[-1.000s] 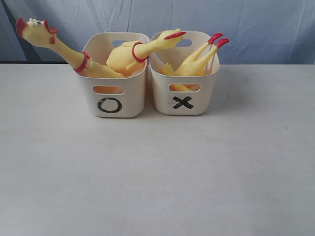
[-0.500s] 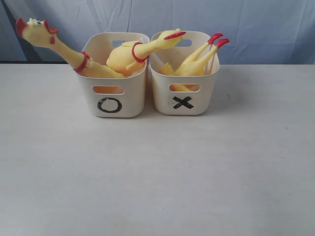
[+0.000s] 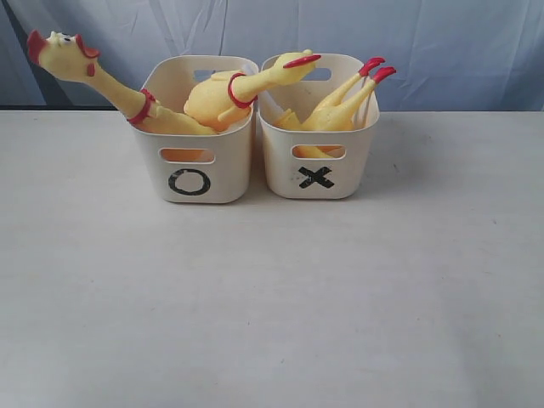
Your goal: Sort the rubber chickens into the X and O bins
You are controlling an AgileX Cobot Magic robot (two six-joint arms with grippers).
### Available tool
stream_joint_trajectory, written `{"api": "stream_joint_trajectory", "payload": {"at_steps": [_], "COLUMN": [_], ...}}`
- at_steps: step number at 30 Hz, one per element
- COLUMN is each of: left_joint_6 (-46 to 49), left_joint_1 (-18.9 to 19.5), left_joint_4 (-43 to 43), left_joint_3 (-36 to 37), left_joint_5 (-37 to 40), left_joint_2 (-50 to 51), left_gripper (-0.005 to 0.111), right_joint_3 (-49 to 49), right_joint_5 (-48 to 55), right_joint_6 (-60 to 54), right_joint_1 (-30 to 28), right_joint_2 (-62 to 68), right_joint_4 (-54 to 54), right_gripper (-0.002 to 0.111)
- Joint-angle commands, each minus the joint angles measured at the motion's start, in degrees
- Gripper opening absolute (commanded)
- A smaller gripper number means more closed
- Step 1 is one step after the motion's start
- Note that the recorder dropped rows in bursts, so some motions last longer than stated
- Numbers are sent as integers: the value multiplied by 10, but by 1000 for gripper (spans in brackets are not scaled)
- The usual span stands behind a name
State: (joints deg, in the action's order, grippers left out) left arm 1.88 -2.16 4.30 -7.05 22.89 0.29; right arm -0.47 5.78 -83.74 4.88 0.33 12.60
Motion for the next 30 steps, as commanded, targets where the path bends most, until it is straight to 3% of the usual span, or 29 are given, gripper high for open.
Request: {"api": "stream_joint_trajectory", "payload": {"at_steps": [1,10,18,22,30], "left_joint_6": [1,1,2,2,2], "left_joint_1": [18,66,72,72,72], "left_joint_4": [7,5,8,16,18], "left_joint_3": [22,70,70,70,70], "left_joint_5": [-11,-19,-60,-122,-126], "left_joint_2": [-3,-3,-3,-3,-3], "left_gripper": [0,0,0,0,0], "right_joint_3": [5,5,5,5,5], "right_joint_5": [61,78,78,78,78], "right_joint_6": [-1,0,0,0,0], "right_joint_1": [-3,-3,-3,-3,-3], "right_joint_2": [-3,-3,-3,-3,-3], "right_joint_4": [-10,-75,-101,-136,-132], "right_gripper": [-1,-1,-1,-1,-1]}}
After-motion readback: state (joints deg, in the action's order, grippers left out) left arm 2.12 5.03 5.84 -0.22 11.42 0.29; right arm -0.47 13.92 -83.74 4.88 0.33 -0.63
